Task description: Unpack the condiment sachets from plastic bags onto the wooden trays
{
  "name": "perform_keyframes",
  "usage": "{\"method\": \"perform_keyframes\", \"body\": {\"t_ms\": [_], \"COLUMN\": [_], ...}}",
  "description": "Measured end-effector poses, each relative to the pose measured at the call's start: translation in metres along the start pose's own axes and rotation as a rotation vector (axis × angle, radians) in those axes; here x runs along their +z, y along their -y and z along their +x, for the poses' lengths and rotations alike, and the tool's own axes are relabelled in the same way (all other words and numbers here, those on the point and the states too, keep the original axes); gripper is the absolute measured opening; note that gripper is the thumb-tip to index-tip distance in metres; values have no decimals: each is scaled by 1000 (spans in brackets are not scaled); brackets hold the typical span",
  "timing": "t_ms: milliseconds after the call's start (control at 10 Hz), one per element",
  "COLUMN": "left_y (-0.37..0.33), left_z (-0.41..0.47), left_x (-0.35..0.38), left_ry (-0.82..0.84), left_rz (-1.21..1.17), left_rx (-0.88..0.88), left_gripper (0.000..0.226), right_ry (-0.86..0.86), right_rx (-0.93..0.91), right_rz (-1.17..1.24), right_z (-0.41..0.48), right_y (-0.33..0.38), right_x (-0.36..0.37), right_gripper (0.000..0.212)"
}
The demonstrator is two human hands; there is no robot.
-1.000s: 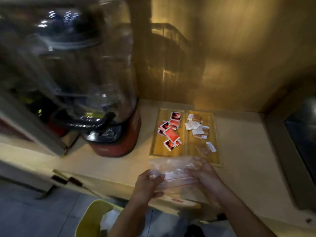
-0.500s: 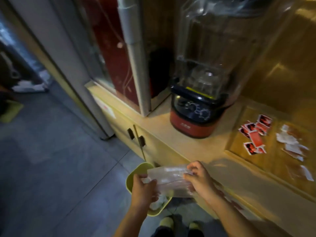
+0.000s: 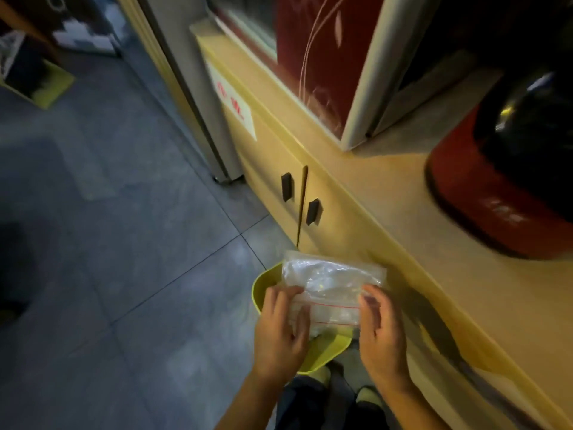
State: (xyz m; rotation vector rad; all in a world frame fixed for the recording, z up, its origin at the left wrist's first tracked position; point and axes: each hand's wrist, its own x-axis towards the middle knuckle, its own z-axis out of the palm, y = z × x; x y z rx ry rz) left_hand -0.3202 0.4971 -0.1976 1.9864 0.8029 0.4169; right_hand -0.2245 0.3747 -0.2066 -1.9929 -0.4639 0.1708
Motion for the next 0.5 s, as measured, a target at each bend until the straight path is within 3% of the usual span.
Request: {"method": "perform_keyframes", "body": {"t_ms": [100,200,300,400,500], "left_y": [55,110,145,138,113], "left_z": [8,11,13,18,22], "left_x": [36,68,79,68,57], "left_ry": [151,668,999,1095,996], "left_rz": [191,662,796,799,727], "left_rx": [-68,-375,-427,-378,-302], "left_gripper": [48,81,75,49,49], "right_ry": [125,488,913,1171,1091], "right_rx": [42,91,235,564,408], "right_rz": [-158,-578,-801,-671,-783], "right_z": [-3,-18,-25,-16,-1], "right_y": [-58,-124,-161,-156,-132], "right_x": [32,60,71,67,62], "right_gripper": [33,46,103,57,41]}}
